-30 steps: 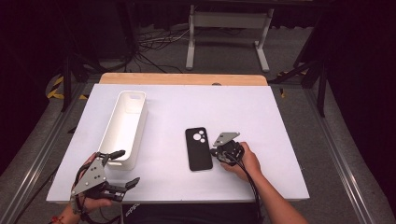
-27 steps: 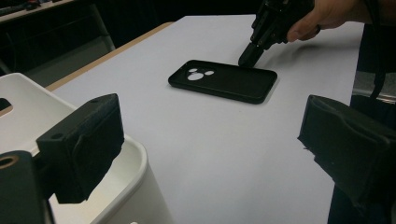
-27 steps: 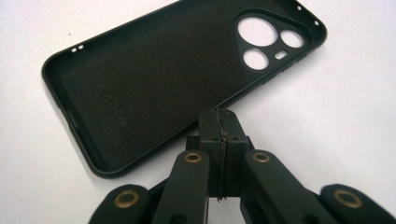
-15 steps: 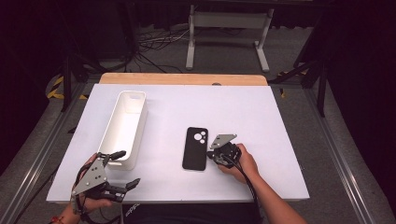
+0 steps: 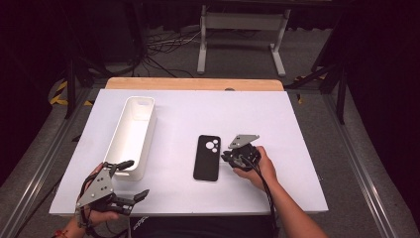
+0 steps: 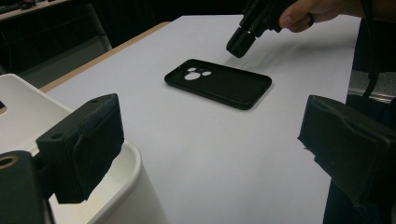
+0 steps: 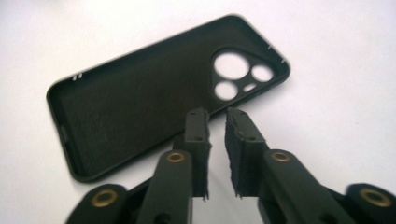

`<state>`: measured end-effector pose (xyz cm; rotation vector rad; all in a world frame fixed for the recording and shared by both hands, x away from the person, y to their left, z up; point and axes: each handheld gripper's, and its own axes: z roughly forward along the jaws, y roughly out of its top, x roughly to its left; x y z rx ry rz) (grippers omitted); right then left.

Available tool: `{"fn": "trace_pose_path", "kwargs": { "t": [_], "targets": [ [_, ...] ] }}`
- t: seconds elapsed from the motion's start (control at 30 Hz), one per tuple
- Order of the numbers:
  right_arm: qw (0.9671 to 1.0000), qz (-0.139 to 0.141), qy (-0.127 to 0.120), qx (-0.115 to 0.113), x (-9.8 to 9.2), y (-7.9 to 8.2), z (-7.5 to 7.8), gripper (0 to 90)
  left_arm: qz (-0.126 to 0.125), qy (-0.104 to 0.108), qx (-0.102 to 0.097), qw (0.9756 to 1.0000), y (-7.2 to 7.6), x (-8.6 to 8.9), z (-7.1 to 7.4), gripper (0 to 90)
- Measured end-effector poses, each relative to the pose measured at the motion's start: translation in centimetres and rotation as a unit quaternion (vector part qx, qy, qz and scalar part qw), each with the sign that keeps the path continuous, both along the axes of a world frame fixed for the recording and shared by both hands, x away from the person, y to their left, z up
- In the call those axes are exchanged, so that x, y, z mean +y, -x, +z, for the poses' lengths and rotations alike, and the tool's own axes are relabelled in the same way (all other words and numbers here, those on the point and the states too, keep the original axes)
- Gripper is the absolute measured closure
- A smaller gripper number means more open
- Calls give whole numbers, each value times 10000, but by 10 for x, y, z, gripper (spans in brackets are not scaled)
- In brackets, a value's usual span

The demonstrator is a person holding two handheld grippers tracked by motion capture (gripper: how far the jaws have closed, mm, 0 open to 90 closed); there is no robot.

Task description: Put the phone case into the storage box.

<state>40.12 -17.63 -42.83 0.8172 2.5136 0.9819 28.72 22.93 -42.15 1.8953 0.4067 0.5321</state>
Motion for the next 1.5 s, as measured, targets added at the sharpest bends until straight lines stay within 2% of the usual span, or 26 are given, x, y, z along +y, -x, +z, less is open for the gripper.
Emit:
{"fn": "trace_pose_path", "kwargs": {
  "t": [0.2,0.33,0.43,0.5,0.57,0.63,0.73,0.8,0.9,0.97,1.03,1.13,1.23,1.4,1.5],
  "targets": [
    [9999,-126,-50,-64,4,-13,8,667,-10,-18,-10,10000,-1,-1,0,72],
    [9996,-252,-66,-148,5,-21,15,560,-25,1,-8,10000,0,-1,1,72],
    [9992,-367,-52,-154,6,-29,20,429,-27,-13,-17,10000,0,-1,1,70],
    [9988,-474,50,-85,7,-35,22,287,-41,-26,-18,10000,-1,-1,1,68],
    [9984,-563,45,-79,8,-40,23,209,-44,-48,-23,10000,-1,-2,1,68],
    [9985,-533,43,102,10,-45,24,174,-42,-70,-39,10000,-1,-2,1,68],
    [9979,-638,84,18,13,-52,23,119,-51,-76,-7,10000,-1,-3,0,66],
    [9978,-659,89,75,14,-55,22,107,-64,-87,2,9999,-1,-3,0,66],
    [9966,-719,227,334,16,-64,16,96,-84,-82,10,9999,-1,-4,0,66],
    [9950,-878,234,420,16,-69,14,145,-76,14,26,10000,0,-3,1,66],
    [9942,-953,172,461,16,-74,15,171,-90,-16,5,10000,-1,-2,2,66],
    [9920,-1121,49,581,15,-80,14,218,-47,53,40,10000,-2,1,1,67],
    [9903,-1168,137,738,15,-85,10,264,-37,82,27,10000,-2,1,1,67],
    [9859,-1312,260,1001,15,-96,0,300,-55,24,67,10000,-2,1,-1,67],
    [9836,-1395,156,1136,15,-101,-4,312,-94,-86,35,9999,-2,-1,-1,66]
  ]
}}
